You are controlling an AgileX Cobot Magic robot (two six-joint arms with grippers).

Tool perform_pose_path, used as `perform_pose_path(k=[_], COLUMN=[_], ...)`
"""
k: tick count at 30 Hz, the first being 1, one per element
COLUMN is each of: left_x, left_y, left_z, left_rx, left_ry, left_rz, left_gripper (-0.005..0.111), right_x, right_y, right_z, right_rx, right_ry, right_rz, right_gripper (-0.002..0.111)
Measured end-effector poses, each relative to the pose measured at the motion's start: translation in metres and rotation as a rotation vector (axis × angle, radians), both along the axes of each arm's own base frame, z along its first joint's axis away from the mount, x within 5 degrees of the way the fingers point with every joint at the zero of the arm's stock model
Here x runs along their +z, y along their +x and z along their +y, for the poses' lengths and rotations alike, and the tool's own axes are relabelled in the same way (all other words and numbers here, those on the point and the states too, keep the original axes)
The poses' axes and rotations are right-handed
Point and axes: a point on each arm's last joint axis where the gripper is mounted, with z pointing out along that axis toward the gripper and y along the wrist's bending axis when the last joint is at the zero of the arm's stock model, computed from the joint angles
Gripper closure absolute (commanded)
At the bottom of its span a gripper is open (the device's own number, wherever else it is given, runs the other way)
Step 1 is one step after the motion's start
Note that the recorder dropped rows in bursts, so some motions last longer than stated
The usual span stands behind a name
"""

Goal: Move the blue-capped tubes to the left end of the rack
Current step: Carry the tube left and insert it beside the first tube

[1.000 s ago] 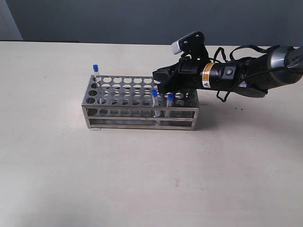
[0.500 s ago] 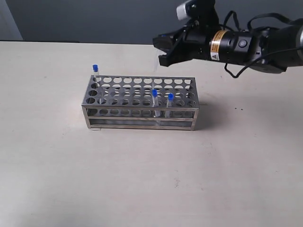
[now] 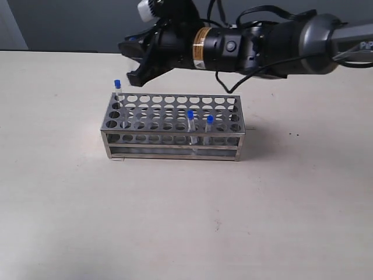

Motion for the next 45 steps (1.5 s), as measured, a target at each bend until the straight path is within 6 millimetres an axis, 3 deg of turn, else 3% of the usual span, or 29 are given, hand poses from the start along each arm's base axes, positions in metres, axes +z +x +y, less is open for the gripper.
perform_pose_path(k=[5,13,32,39,41,45], left_x=[0.0,0.0,0.0,0.0,0.0,0.0], left_y=[0.0,0.0,0.0,0.0,0.0,0.0], left_z=[0.0,0.0,0.0,0.0,0.0,0.0], left_rx=[0.0,0.0,0.0,0.0,0.0,0.0], left_ry=[0.0,0.0,0.0,0.0,0.0,0.0], left_rz=[0.0,0.0,0.0,0.0,0.0,0.0], left_gripper=[0.106,0.106,0.106,0.106,0.106,0.106], right_x=[-0.017,-0.036,-0.029,-0.06,-0.067,-0.074], right_y=[-0.006,-0.007,0.0,0.002,0.003,0.002], right_z=[0.02,0.027,0.035,0.039,0.039,0.04], right_rx=[0.015,0.02,0.019,0.027,0.028,0.035], right_ry=[-0.048,-0.078,-0.054,-0.089,-0.094,-0.098], right_rz=[0.022,0.054,0.046,0.105,0.119,0.13], right_gripper=[0.108,0.108,0.108,0.108,0.103,0.079])
